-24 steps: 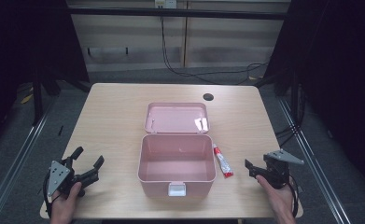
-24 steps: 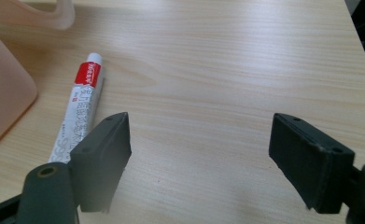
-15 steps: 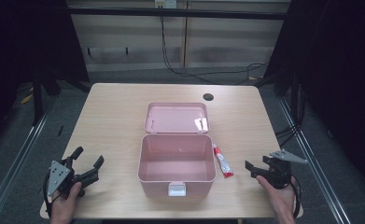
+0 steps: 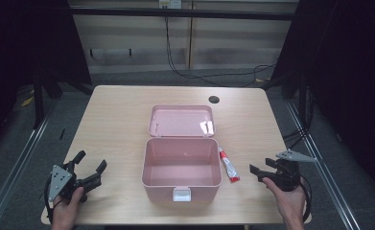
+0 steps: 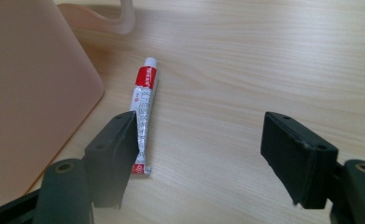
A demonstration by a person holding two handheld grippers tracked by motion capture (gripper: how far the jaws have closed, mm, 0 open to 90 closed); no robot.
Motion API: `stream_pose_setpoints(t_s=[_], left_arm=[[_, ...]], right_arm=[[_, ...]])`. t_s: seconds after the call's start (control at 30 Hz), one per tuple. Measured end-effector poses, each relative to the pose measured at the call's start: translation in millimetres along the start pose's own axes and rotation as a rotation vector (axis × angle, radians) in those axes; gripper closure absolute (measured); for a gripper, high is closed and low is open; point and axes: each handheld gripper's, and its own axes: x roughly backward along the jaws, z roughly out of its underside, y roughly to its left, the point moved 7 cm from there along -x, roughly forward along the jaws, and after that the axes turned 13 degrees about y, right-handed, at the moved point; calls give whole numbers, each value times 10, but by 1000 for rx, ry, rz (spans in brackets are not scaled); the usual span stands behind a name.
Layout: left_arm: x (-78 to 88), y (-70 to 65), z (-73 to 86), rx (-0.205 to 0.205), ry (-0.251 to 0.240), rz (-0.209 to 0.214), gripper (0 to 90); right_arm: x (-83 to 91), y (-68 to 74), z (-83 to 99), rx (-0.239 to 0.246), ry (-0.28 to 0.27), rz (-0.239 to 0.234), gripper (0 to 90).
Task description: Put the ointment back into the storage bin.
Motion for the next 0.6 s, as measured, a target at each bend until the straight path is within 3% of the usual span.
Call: stream_pose_setpoints(t_s=[0.13, 0.23, 0.27, 0.43, 0.53, 0.6], left_arm=[[-1, 5, -1, -4, 2, -4, 158], [-16, 12, -6, 8, 3, -15, 157], [-12, 22, -6, 4, 3, -30, 157], [-7, 8, -3, 1, -2, -11, 157], [-8, 2, -5, 8, -5, -6, 157], [-8, 3, -6, 5, -6, -7, 158]], right_arm=[[13, 48, -64, 21, 32, -6, 331], [-36, 126, -119, 15, 55, -47, 330], [-67, 176, -155, 38, 86, -32, 326], [-37, 275, -428, 61, 85, -28, 342], [-129, 326, -498, 85, 155, -65, 366], [-163, 332, -516, 88, 166, -72, 370]])
